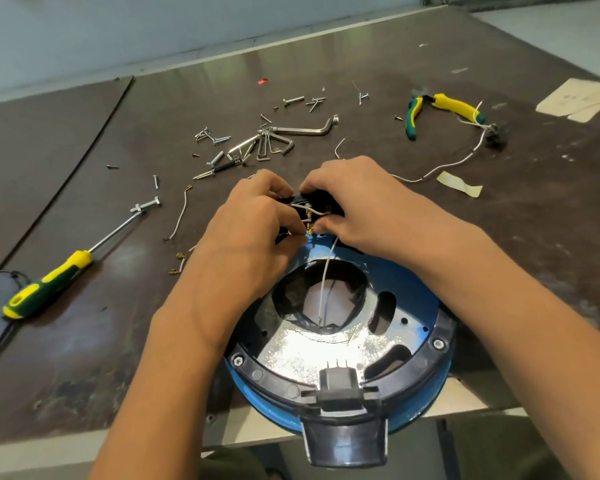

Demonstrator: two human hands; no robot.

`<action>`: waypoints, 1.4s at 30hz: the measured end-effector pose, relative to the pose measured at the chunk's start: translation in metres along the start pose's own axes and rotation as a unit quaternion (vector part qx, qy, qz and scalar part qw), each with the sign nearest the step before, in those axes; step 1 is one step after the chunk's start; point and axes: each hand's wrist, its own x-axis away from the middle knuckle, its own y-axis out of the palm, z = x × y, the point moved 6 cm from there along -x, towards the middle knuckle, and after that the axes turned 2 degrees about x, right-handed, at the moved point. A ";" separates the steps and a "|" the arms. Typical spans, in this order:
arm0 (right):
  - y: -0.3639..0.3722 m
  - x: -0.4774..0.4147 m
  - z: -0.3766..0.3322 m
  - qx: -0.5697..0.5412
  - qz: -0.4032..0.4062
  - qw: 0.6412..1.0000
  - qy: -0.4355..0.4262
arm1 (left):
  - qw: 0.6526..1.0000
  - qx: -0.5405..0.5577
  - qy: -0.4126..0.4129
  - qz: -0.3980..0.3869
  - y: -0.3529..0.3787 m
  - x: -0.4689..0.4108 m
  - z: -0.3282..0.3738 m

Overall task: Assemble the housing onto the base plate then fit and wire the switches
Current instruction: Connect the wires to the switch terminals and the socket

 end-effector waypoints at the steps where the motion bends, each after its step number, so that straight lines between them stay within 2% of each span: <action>1: 0.000 0.000 0.000 0.001 0.002 1.000 0.000 | 1.000 -0.001 -0.001 -0.002 0.000 0.000 0.000; 21: -0.001 0.001 0.005 -0.024 0.002 1.000 0.005 | 0.999 0.019 0.028 0.005 -0.002 0.001 0.001; 26: -0.001 0.000 0.005 -0.027 0.004 1.000 0.002 | 0.999 -0.004 0.043 -0.003 -0.002 0.001 0.004; 42: -0.003 0.000 0.003 -0.024 0.011 1.000 0.006 | 0.999 -0.013 0.035 -0.002 -0.003 -0.002 0.003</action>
